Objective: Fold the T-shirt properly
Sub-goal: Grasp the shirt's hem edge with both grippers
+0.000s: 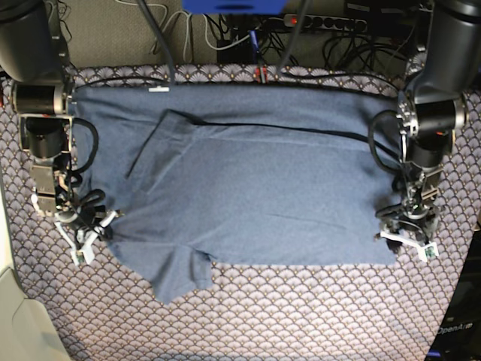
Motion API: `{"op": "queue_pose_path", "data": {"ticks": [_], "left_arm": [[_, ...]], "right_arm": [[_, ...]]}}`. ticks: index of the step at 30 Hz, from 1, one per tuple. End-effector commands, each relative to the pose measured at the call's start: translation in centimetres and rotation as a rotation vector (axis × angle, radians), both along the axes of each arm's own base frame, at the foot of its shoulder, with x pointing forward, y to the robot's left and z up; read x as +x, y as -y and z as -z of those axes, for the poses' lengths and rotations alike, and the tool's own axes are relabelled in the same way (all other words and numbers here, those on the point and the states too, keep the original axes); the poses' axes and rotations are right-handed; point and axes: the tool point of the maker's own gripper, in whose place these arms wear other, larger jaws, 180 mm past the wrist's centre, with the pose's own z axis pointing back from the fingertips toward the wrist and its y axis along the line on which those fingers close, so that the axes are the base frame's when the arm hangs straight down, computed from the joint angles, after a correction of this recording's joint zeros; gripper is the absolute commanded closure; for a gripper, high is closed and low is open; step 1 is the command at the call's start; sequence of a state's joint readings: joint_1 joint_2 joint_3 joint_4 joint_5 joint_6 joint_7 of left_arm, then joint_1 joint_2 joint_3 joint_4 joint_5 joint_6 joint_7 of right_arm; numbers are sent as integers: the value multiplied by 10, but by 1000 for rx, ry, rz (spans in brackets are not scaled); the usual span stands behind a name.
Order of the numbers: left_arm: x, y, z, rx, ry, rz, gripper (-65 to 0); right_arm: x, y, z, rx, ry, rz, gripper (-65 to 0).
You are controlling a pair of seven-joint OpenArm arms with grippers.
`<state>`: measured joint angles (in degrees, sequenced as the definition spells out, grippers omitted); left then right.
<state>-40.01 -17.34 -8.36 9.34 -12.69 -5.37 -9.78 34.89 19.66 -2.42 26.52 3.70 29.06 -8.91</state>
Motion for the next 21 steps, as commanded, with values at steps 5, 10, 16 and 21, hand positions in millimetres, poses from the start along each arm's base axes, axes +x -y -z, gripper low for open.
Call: {"op": "queue_pose_path", "data": {"ticks": [5, 10, 16, 21], "left_arm": [[13, 2, -19, 6, 67, 1, -387], [14, 13, -16, -3, 83, 8, -386], [2, 17, -2, 2, 84, 10, -384], [-9, 19, 11, -2, 58, 10, -332]], "right_arm": [[7, 5, -10, -14, 11, -2, 0], [7, 5, -10, -14, 11, -2, 0], [7, 5, -10, -15, 10, -4, 0], [8, 5, -10, -15, 12, -3, 0]]}}
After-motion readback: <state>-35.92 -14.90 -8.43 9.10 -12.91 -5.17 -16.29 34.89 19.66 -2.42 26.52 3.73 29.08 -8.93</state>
